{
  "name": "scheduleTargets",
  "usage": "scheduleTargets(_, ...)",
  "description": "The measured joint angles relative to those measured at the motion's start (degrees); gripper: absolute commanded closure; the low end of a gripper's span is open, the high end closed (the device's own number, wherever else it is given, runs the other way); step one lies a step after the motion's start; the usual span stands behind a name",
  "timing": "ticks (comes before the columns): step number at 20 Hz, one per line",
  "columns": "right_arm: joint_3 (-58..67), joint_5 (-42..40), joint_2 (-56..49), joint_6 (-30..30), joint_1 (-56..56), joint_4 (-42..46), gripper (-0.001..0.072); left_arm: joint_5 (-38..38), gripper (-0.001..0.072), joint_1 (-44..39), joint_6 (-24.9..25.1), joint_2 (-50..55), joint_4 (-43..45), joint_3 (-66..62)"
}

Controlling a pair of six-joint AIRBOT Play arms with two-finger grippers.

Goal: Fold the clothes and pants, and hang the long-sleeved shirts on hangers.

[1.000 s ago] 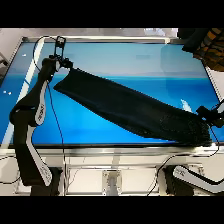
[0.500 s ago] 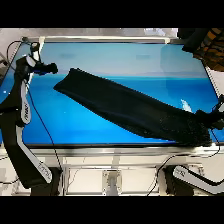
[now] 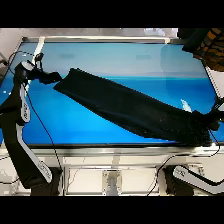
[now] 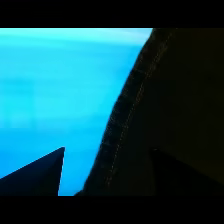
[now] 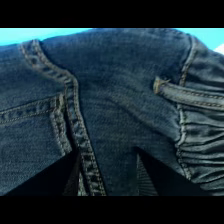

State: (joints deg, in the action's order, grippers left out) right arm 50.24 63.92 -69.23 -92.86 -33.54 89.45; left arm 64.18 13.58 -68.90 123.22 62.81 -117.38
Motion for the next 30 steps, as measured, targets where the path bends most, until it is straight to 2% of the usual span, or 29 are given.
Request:
scheduleTargets(4, 0.0, 0.87, 0.0, 0.44, 0.0, -0.72, 0.0322, 2.78, 0.0101, -0.74, 1.55, 1.46, -1.4, 0.0)
scheduleTargets(5, 0.0, 1.03, 0.0, 0.5, 0.0, -0.87, 0.0322, 3.41, 0.0112, -0.87, 1.73, 1.6, -1.57, -0.02)
scheduleTargets(6, 0.0, 1.03, 0.0, 0.55, 0.0, -0.9, 0.0323, 3.91, 0.0156, -1.07, 1.92, 1.73, -1.79, -0.04)
scheduleTargets(9, 0.0, 1.38, 0.0, 0.61, 0.0, -1.11, 0.0323, 6.8, 0.0434, -1.53, 2.23, 2.01, -2.01, 0.0)
scheduleTargets(11, 0.0, 1.62, 0.0, 0.68, 0.0, -1.38, 0.0323, 8.98, 0.0671, -1.86, 2.58, 2.14, -1.79, 0.07)
scheduleTargets(16, 0.0, 3.06, 0.0, 0.96, 0.0, -2.27, 0.0324, 14.21, 0.0674, -2.25, 1.4, 1.29, 0.33, 0.07)
scheduleTargets(21, 0.0, 5.86, 0.0, 1.33, 0.0, -2.6, 0.0325, 21.81, 0.0674, -1.36, -5.4, -2.64, 14.16, 1.29)
scheduleTargets(25, 0.0, 8.2, 0.0, 3.21, 0.0, -3.39, 0.0324, 23.98, 0.0674, 1.7, -9.75, -9.84, 23.65, 5.62)
scheduleTargets(30, 0.0, 9.31, 0.0, 8.04, 0.0, -8.02, 0.0324, 24.35, 0.0674, 7.8, -11.1, -21.4, 27.96, 18.64)
